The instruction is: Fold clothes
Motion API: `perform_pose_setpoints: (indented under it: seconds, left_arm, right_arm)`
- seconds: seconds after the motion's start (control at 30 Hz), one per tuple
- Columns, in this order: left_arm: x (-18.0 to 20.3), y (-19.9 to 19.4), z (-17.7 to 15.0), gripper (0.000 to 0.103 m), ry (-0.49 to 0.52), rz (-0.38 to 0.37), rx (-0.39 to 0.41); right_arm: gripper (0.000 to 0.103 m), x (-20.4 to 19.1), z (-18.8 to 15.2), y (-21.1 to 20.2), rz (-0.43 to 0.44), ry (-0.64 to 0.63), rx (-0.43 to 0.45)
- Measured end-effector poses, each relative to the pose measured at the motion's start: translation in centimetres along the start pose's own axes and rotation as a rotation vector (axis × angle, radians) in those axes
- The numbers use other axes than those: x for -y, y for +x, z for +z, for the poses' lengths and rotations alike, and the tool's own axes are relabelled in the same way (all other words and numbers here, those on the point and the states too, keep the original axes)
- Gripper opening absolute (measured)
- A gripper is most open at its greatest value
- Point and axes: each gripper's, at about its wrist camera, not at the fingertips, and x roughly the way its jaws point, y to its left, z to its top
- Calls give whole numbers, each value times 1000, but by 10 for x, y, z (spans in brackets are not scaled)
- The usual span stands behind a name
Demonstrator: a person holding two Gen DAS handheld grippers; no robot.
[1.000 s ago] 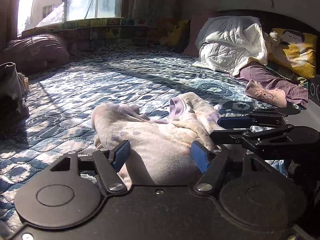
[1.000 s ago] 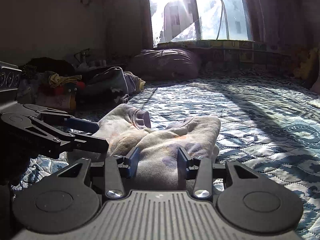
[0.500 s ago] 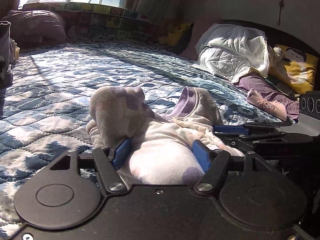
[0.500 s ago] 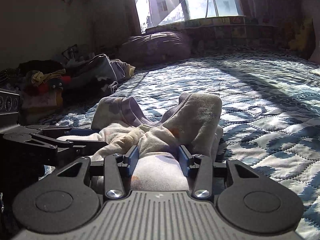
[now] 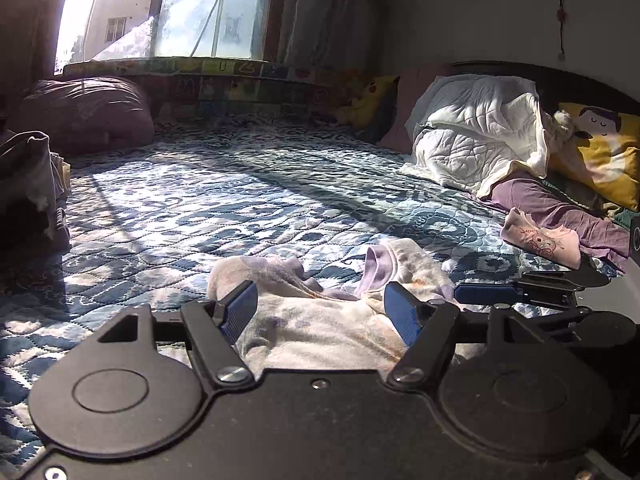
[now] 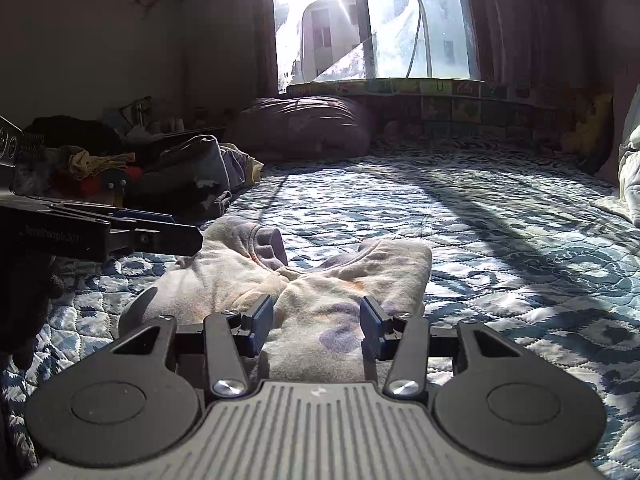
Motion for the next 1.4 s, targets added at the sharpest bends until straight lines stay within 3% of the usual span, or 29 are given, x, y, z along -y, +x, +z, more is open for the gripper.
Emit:
perform_pose_setpoints:
  seconds: [0.1,0.17,0.27,0.47,0.63,0.73,0.8,0.9,1.07,1.23,1.3,1.4]
  left_arm:
    - [-4,28,9,70,18,14,-45]
    - [-10,56,-5,70,21,23,-121]
    - [-20,73,-32,69,7,-10,-128]
    - [-29,82,-33,68,-16,-64,-149]
    - [-16,75,-25,69,22,-14,-167]
    - [-10,51,-9,74,14,-1,-135]
    - [-11,30,-5,80,-43,5,-75]
    - [-18,0,-10,81,-190,24,-27]
    - [-33,-20,-39,82,-489,54,-91]
    - [-59,-19,-74,82,-817,-9,-115]
    - [-67,-12,-81,83,-911,-38,-111]
    - [-69,2,-76,84,-931,-52,-102]
  right_arm:
    - [59,2,1,22,0,31,-34]
    - [60,8,-5,37,11,80,-69]
    - [61,15,-19,51,39,121,-92]
    - [61,15,-24,59,45,120,-95]
    - [61,7,-8,52,5,86,-138]
    - [61,6,7,23,-21,119,-67]
    - [69,10,9,5,-41,168,-18]
    - [73,24,5,-5,-61,276,-23]
    - [77,62,-18,-1,-68,584,-86]
    - [86,84,-51,16,-1,854,-126]
    - [90,82,-52,23,14,837,-121]
    - [97,75,-49,38,33,781,-136]
